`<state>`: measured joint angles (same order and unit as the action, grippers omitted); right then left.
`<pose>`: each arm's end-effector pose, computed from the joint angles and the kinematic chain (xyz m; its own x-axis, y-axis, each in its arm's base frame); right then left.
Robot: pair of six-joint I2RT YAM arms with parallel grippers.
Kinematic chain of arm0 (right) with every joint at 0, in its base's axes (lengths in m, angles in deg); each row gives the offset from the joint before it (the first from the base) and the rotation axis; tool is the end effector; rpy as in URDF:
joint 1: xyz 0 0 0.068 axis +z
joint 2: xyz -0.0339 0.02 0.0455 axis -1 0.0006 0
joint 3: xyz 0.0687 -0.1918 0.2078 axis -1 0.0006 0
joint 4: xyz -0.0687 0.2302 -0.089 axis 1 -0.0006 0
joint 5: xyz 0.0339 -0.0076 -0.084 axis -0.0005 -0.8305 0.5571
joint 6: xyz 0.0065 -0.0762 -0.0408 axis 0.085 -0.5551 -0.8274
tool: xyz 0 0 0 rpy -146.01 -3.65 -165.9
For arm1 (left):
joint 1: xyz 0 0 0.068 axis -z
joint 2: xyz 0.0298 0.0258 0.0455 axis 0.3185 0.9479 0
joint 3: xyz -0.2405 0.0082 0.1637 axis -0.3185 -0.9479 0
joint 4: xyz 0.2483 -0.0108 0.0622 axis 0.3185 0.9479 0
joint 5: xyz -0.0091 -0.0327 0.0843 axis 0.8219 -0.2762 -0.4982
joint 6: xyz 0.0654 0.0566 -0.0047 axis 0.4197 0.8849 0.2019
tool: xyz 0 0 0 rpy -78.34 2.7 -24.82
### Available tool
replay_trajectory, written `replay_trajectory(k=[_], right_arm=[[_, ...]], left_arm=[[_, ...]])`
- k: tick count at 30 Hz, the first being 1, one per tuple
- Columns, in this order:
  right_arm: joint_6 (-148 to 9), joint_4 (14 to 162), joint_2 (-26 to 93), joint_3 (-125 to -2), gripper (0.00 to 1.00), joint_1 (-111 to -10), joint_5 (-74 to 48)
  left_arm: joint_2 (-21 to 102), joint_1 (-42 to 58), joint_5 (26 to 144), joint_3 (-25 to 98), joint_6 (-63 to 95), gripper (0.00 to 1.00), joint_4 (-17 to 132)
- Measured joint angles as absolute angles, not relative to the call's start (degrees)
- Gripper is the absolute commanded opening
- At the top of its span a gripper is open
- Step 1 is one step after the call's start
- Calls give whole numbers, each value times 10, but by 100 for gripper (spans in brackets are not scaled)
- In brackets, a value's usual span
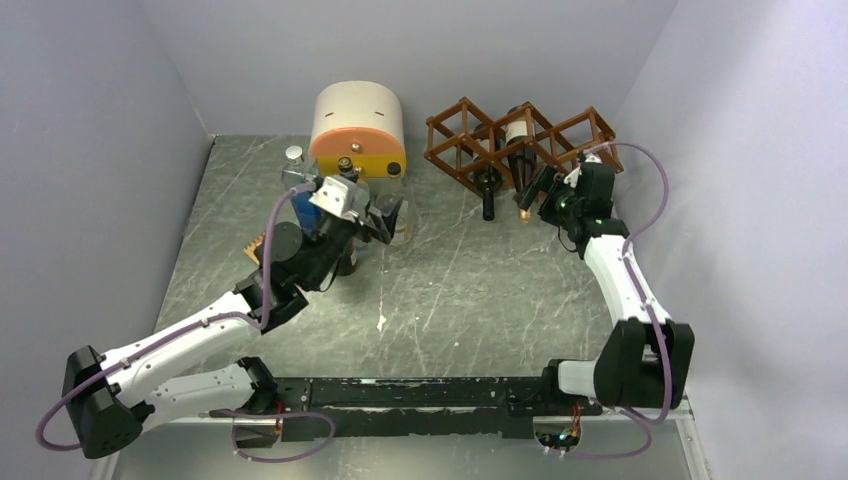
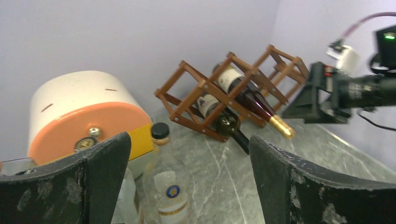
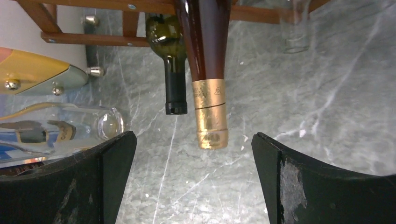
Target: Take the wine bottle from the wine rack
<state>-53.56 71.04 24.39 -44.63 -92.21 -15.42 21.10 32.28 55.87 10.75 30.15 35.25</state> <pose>0.3040 0.0021 0.2976 -0.5408 0.4006 -0.7396 0.1010 0.9039 0.4157 0.1794 -0.1775 0.4040 0.1789 -0.1595 -0.9709 0.5031 0.8628 -0.0491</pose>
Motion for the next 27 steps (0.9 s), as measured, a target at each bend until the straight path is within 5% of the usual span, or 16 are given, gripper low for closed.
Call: replay_trajectory(k=[13, 27], right_arm=[[-502, 949, 410, -394, 77, -955, -288], [-510, 1035, 526, -436, 54, -966, -361]], left_arm=[[212, 356, 618, 76, 359, 99, 331], [248, 357, 617, 76, 373, 99, 330]])
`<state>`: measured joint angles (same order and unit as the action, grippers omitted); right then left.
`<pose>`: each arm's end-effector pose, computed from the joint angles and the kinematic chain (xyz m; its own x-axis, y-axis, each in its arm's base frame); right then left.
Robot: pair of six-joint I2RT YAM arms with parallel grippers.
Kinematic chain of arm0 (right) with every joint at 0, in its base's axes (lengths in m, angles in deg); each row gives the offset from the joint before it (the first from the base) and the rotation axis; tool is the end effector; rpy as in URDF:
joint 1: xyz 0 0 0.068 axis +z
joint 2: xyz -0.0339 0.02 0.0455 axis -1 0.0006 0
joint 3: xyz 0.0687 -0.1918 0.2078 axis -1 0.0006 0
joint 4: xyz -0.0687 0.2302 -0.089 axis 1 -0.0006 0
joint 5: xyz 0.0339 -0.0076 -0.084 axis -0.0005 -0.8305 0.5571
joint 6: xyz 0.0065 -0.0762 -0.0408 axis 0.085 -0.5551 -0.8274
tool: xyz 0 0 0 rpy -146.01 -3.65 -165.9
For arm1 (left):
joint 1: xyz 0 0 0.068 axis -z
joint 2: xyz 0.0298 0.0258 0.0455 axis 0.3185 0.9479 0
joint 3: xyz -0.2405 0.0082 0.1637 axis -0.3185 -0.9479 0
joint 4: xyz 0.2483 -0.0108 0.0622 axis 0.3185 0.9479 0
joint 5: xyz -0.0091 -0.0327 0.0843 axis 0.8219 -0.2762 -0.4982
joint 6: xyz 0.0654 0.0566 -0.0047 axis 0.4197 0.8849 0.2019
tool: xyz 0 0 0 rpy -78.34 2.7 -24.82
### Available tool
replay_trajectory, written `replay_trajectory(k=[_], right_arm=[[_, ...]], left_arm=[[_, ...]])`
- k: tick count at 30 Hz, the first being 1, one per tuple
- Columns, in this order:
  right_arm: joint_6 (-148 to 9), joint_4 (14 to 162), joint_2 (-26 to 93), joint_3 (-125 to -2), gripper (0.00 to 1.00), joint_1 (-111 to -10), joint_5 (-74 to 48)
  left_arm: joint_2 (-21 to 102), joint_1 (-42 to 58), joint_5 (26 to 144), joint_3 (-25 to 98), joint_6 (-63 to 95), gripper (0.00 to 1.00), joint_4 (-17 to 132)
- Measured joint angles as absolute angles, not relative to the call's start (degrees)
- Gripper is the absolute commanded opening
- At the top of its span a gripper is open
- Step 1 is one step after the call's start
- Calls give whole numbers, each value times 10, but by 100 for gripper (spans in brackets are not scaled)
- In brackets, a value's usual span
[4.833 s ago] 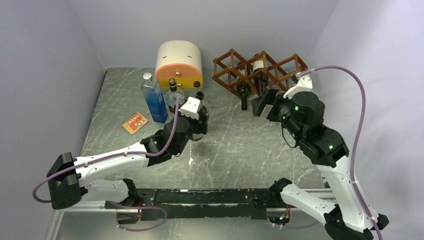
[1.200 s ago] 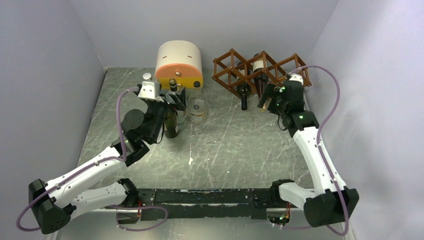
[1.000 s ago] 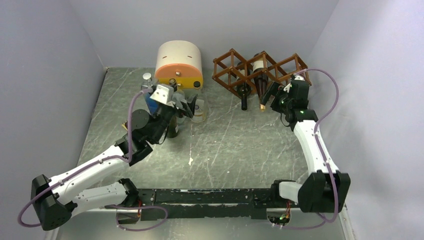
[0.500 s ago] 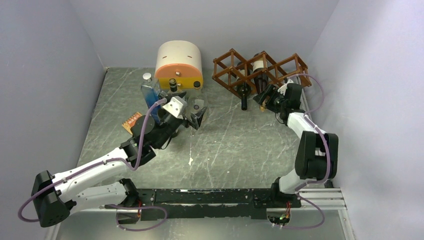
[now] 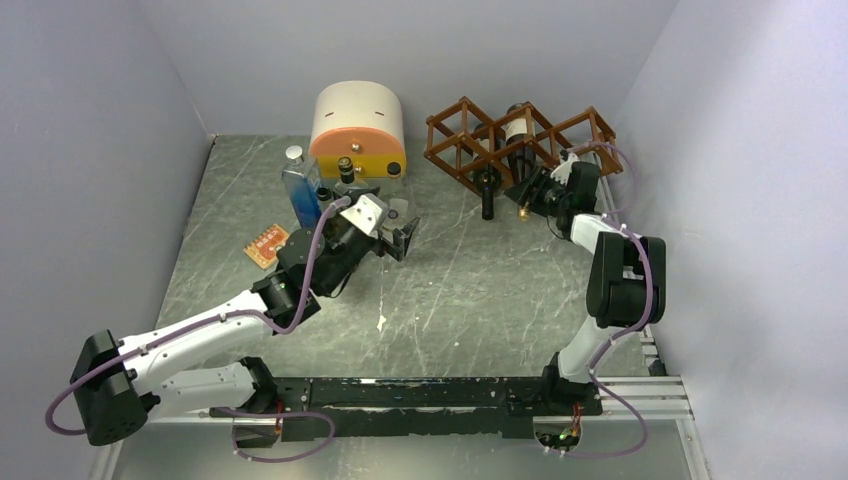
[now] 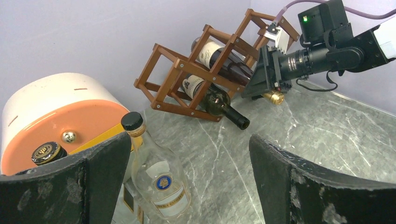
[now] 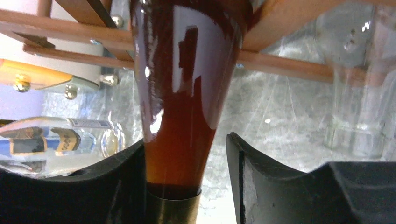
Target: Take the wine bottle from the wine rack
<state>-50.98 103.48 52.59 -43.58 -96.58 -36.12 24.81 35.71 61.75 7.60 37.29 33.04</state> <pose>0.4053 -0.0070 0.1996 -0.5902 0.4358 -0.6795 -0.1088 0.7911 0.6019 0.1746 -0.2092 0.3730 0.2037 -0.0108 -0.9790 0.6131 0.7810 0.1189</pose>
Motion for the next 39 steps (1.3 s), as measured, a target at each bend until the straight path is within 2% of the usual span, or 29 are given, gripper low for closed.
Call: replay_trajectory(k=[3, 6, 10, 16, 32, 39], right_arm=[[-506, 1045, 535, -450, 46, -966, -368], [-496, 1057, 538, -455, 23, -967, -373], [-489, 1063, 540, -454, 19, -968, -378], [-467, 1113, 528, -419, 0, -968, -374], [-425, 1139, 384, -264, 0, -968, -368], [-399, 1103, 307, -217, 0, -968, -373]], left_arm=[[252, 357, 617, 76, 373, 99, 330], [257, 357, 617, 76, 373, 99, 330], [262, 358, 618, 76, 373, 99, 331], [265, 358, 618, 76, 373, 99, 331], [280, 358, 618, 77, 372, 99, 338], [280, 358, 619, 78, 372, 99, 342]])
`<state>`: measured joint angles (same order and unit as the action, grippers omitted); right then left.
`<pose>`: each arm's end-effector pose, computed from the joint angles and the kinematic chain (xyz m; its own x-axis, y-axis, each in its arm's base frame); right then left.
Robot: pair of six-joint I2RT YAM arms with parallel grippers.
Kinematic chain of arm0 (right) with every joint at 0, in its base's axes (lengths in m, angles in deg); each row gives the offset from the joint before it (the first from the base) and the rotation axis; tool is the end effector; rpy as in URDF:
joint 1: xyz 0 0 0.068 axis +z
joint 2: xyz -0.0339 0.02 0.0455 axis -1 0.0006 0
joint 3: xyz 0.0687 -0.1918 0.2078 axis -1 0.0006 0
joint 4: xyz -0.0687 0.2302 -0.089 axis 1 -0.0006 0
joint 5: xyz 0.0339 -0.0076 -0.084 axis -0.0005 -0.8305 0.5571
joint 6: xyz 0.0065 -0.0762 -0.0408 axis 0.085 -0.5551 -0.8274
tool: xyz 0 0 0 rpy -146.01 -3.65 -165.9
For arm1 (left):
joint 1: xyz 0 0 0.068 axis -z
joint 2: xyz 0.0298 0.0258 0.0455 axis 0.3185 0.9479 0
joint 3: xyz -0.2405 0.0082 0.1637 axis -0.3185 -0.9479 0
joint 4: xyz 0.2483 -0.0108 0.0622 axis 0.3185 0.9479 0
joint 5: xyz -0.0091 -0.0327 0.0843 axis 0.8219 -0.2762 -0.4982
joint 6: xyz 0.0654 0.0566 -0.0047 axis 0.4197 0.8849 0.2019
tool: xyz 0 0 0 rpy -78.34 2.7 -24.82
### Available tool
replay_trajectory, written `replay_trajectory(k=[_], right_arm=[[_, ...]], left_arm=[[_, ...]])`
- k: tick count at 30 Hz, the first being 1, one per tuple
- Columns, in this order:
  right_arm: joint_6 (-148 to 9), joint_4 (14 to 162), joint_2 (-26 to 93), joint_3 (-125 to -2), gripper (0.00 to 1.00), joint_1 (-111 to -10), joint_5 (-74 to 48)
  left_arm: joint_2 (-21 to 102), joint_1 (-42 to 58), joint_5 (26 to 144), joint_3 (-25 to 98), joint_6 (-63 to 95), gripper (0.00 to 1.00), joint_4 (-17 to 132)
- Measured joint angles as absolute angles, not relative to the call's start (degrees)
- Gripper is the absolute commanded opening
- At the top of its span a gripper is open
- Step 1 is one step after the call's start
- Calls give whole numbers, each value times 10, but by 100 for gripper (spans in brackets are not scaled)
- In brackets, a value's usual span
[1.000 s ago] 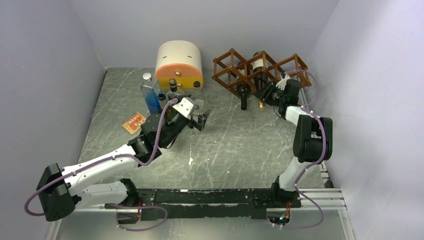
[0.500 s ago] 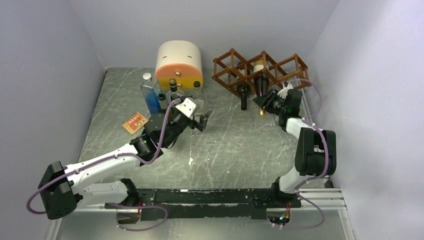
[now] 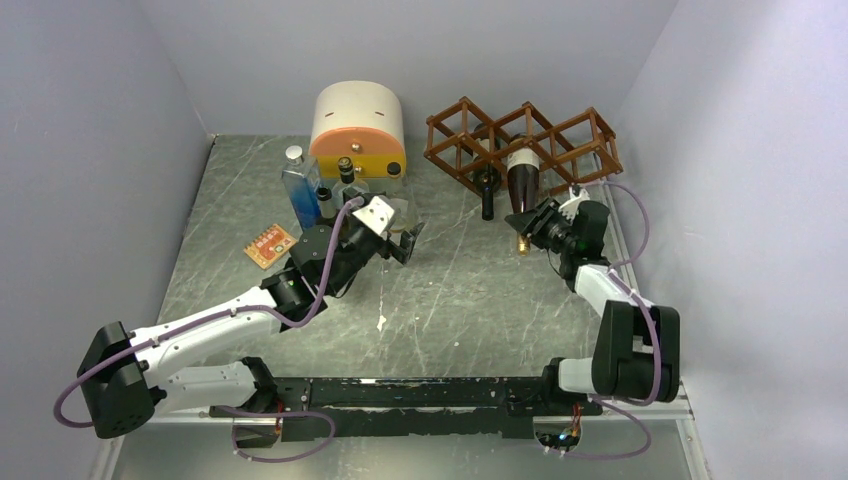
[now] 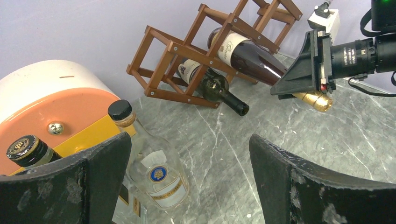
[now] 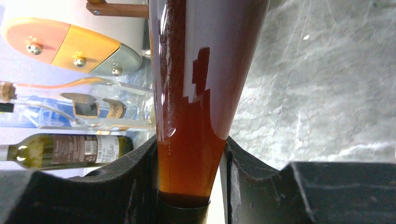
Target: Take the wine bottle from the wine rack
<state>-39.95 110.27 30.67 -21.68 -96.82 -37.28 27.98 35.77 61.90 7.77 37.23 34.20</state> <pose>0.3052 0.0047 0.2129 -0.5382 0.5681 -0.6226 -0.0890 0.6962 0.7123 0.1826 -0.2212 0.3568 0.1618 0.0459 -0.9858 0.6215 0.7712 0.1379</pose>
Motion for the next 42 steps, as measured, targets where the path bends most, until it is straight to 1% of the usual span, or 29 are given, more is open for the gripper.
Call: replay_trajectory(k=[9, 18, 28, 36, 42], right_arm=[[-370, 1003, 177, -173, 0, -968, -377], [-364, 857, 52, -164, 0, -968, -370], [-378, 689, -24, -173, 0, -967, -364], [-404, 585, -47, -251, 0, -967, -356], [-448, 533, -20, -348, 0, -968, -381]], left_arm=[[280, 358, 628, 87, 369, 99, 352], [283, 358, 639, 95, 362, 99, 359], [283, 358, 643, 96, 357, 99, 359], [285, 359, 652, 96, 352, 99, 359], [298, 360, 677, 96, 350, 99, 358]])
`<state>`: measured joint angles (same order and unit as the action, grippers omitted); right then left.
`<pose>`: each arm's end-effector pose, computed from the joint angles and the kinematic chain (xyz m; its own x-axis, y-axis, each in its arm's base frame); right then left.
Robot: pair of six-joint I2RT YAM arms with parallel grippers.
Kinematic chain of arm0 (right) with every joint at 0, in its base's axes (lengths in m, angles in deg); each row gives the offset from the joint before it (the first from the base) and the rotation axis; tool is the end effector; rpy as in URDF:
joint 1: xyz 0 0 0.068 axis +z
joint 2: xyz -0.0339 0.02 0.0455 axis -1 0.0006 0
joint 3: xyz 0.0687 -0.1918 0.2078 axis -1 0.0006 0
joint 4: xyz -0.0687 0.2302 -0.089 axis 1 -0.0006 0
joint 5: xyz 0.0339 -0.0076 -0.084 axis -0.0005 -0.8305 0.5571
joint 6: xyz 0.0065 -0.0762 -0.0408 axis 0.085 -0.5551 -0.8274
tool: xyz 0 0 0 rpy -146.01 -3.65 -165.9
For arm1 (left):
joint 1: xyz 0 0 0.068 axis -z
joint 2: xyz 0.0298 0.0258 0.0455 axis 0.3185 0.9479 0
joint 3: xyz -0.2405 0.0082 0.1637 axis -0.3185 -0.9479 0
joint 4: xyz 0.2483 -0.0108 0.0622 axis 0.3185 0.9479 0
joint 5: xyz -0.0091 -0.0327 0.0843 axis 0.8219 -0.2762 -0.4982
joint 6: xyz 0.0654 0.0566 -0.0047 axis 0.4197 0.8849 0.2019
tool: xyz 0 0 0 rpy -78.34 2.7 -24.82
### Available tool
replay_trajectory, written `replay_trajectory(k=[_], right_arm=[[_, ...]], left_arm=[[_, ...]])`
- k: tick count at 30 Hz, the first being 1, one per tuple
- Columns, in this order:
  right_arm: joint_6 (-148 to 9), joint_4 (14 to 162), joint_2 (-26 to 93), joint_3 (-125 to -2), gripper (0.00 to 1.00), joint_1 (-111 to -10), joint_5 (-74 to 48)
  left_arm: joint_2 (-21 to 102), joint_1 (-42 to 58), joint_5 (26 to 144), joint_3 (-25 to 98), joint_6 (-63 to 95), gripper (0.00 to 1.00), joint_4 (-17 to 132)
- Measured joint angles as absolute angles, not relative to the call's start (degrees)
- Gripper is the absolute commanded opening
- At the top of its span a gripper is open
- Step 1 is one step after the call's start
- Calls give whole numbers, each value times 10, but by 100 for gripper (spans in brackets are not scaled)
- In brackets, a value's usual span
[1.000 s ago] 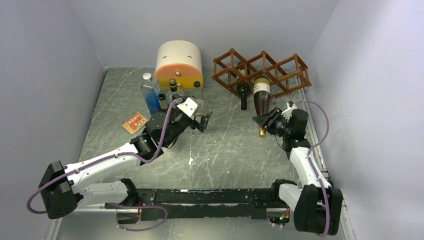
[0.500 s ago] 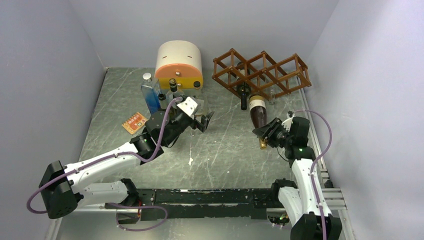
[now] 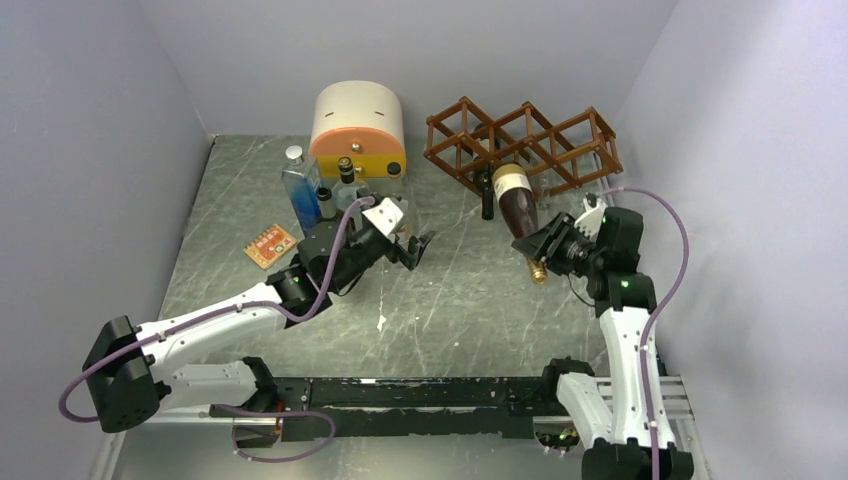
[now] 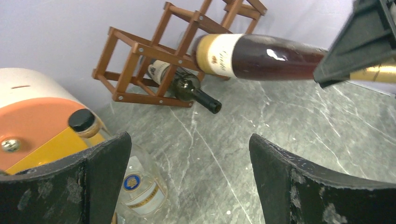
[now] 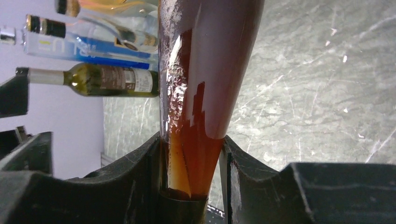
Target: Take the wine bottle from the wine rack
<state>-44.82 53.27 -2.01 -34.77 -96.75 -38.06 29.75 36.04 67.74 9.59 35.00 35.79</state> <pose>0.1772 0.0212 0.3041 -0.6552 0.5174 -0.5504 -0.0128 0.7209 0.6929 0.1810 -0.2345 0.3570 0.1314 0.0283 -0.9909 0.7065 0.6986 0.1136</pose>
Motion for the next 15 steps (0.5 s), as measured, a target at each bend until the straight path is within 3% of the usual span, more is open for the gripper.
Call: replay_trajectory(k=[8, 15], right_arm=[[-520, 420, 58, -449, 0, -966, -420], [-553, 339, 97, -462, 0, -922, -418]], left_arm=[[340, 385, 723, 110, 384, 98, 364], [352, 435, 745, 113, 451, 100, 374]])
